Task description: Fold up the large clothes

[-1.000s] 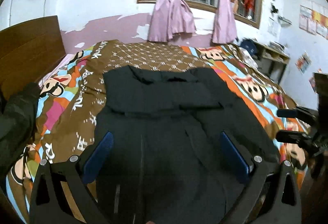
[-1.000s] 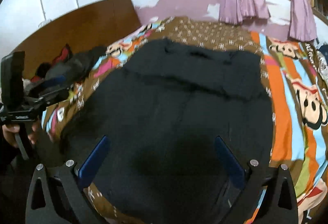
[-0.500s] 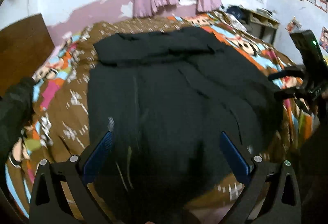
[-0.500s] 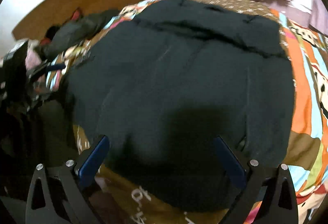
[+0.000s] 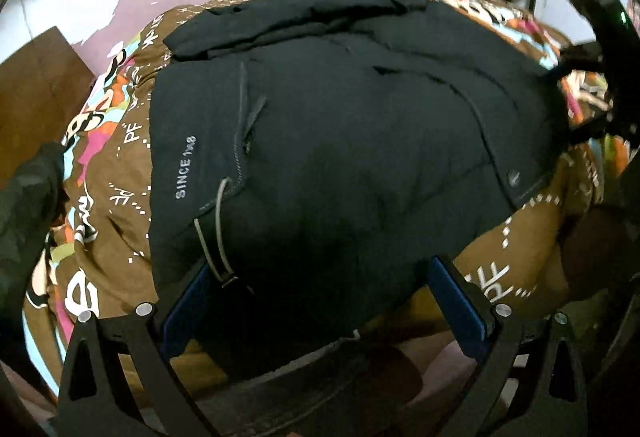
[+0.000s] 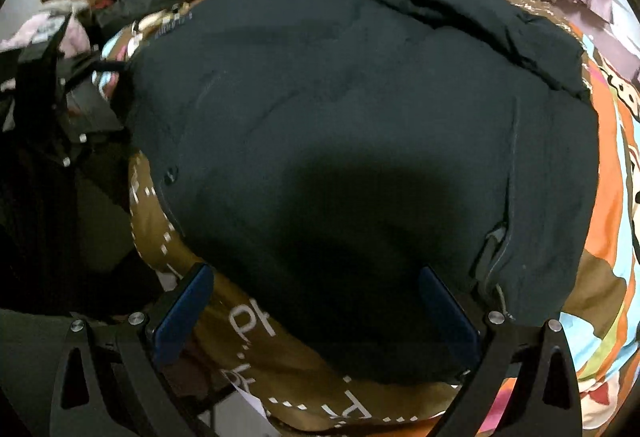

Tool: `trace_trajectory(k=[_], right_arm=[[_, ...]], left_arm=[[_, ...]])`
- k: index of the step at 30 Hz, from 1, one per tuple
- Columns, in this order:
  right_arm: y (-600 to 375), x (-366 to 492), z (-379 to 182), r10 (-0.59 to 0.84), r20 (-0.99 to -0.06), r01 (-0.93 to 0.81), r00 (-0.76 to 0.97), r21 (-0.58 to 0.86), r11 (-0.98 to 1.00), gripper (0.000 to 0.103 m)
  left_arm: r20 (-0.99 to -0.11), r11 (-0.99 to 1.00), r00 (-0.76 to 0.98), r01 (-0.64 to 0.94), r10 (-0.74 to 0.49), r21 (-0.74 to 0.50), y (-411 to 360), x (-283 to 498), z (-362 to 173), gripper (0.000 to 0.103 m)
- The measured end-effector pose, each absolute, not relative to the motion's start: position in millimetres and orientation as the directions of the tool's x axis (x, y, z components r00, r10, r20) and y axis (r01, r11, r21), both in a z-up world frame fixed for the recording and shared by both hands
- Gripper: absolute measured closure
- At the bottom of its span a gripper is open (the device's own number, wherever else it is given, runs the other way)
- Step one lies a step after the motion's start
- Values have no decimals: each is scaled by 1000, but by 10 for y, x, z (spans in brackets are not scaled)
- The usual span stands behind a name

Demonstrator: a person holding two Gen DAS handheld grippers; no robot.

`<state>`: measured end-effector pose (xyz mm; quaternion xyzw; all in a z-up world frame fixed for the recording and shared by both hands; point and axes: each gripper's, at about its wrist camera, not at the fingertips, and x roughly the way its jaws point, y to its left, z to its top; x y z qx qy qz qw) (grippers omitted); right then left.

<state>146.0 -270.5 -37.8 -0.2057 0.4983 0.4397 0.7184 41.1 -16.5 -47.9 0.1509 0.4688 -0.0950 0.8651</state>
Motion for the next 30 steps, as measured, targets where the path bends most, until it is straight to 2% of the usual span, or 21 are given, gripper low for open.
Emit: trace_trajectory(k=[10,15,19,22,24,30], right_arm=[[-2572,1290,-634,295,-913,-874,283,-118,472,0],[-2529,1214,-713,253,-870,-828,422,-256,499,0],[-2581,1384,-578,278,-823,-741,495,-234,629,0],[-2613,1647,-348,321,-800,-675,506,-136,725,0],[-2585,1848,-188,367,-810,-674,457,-46,737,0],[-2387,2202,110,394,-863,-684,317,79,725,0]], left_arm=[[-864,880,486,343,133,329,-281,398,-915,2],[-871,897,477,326,117,299,-178,438,-993,2],[-870,912,484,309,94,270,-91,483,-943,2],[-867,911,489,311,91,270,-76,507,-903,2],[-865,910,495,314,88,272,-104,512,-881,2],[-849,910,519,301,96,287,-184,506,-875,2]])
